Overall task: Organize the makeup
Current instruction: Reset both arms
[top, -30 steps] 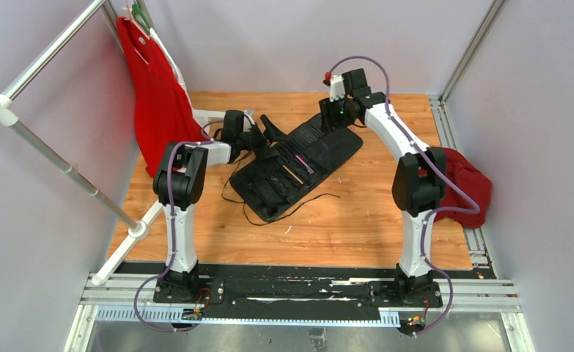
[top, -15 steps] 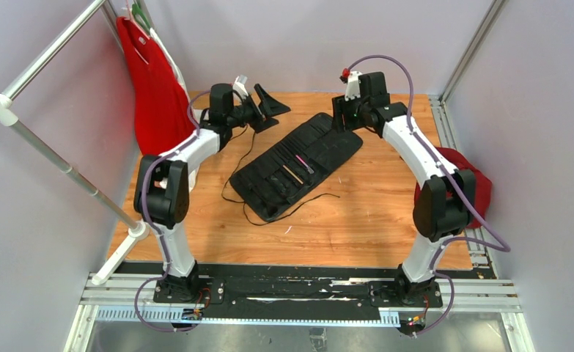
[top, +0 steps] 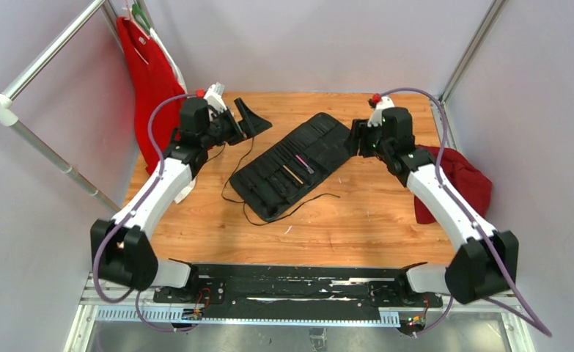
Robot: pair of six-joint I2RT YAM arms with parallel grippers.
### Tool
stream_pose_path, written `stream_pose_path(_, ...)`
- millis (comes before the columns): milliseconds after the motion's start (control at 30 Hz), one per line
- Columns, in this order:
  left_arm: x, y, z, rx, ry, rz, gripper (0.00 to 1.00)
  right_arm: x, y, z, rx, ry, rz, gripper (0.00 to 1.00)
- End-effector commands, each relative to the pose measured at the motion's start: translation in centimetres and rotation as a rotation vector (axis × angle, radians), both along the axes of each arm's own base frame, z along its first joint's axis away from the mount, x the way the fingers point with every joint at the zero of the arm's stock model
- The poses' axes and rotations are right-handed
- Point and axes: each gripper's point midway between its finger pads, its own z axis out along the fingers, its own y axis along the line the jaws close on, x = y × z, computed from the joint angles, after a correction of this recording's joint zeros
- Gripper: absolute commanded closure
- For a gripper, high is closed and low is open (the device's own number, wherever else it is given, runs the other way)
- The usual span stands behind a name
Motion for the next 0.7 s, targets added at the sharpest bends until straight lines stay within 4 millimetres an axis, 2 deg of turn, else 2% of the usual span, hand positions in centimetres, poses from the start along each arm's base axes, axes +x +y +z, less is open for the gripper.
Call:
stream_pose_path(0,-2.3,3.6,-0.6,0.167,-0.049,0.113,0.02,-1.3,-3.0,2.0,0.109,-0.118,-0.205,0.39)
stream_pose_path(133,-3.6,5.7,-0.4,0.258,-0.055,0.174,0.02,-3.3,-4.9,2.5,0.221,-0.217,-0.332,0.35)
stream_pose_path(267,-4.6,6.4,0.2,0.272,-0.071,0.199,0.02,-5.1,-7.7,2.3,0.237,-0.260,-0.477,0.35)
stream_pose_path(333,-5.1,6.5,0.3,0.259,-0.080,0.209,0.02,-5.9,-8.5,2.3,0.245,-0.286,-0.507,0.35)
stream_pose_path(500,-6.1,6.9,0.3,0.250,-0.094,0.222,0.02,-7.2,-8.9,2.0,0.249,-0.304,-0.506,0.34)
stream_pose_path(667,-6.9,7.6,0.2,0.263,-0.098,0.245,0.02,-7.7,-8.3,1.7,0.256,-0.280,-0.471,0.34)
